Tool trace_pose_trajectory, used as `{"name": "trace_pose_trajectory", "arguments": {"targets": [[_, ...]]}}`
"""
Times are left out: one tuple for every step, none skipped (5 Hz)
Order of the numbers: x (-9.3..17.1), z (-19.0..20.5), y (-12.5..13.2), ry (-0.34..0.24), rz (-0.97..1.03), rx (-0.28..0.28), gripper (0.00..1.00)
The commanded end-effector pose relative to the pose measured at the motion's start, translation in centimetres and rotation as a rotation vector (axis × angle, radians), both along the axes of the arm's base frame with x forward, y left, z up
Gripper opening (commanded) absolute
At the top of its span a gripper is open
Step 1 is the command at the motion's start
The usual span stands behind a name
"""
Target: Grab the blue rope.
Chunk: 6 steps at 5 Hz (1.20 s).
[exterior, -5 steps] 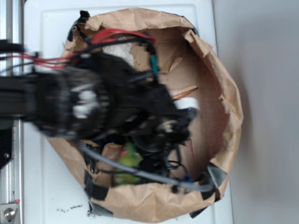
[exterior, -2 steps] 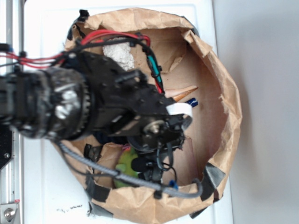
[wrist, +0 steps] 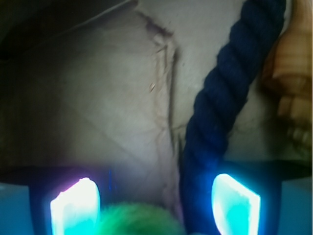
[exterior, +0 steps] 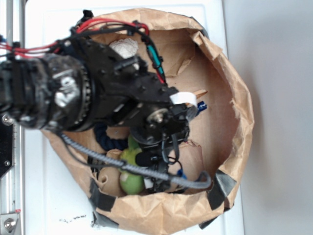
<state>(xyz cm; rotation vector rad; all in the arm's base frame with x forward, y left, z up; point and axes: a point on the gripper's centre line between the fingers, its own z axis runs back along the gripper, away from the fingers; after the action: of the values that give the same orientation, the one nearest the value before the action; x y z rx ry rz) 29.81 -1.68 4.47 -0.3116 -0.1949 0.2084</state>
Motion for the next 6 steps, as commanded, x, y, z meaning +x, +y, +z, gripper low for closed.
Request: {"name": "trace_pose_trajectory", "arguments": {"targets": [[1.8, 2.7, 2.6, -0.063, 0.06, -0.044, 1.0], [1.4, 4.2, 2.6, -0.07, 0.054, -0.084, 1.0], [0.8, 5.3, 2.5, -0.093, 0.045, -0.085, 1.0], [0.3, 6.5, 2.6, -0.117, 0.062, -0.066, 1.0], [0.8, 5.8, 2.6, -0.123, 0.093, -0.023, 1.0], [1.8, 5.5, 2.6, -0.125, 0.121, -0.005, 1.0]]}}
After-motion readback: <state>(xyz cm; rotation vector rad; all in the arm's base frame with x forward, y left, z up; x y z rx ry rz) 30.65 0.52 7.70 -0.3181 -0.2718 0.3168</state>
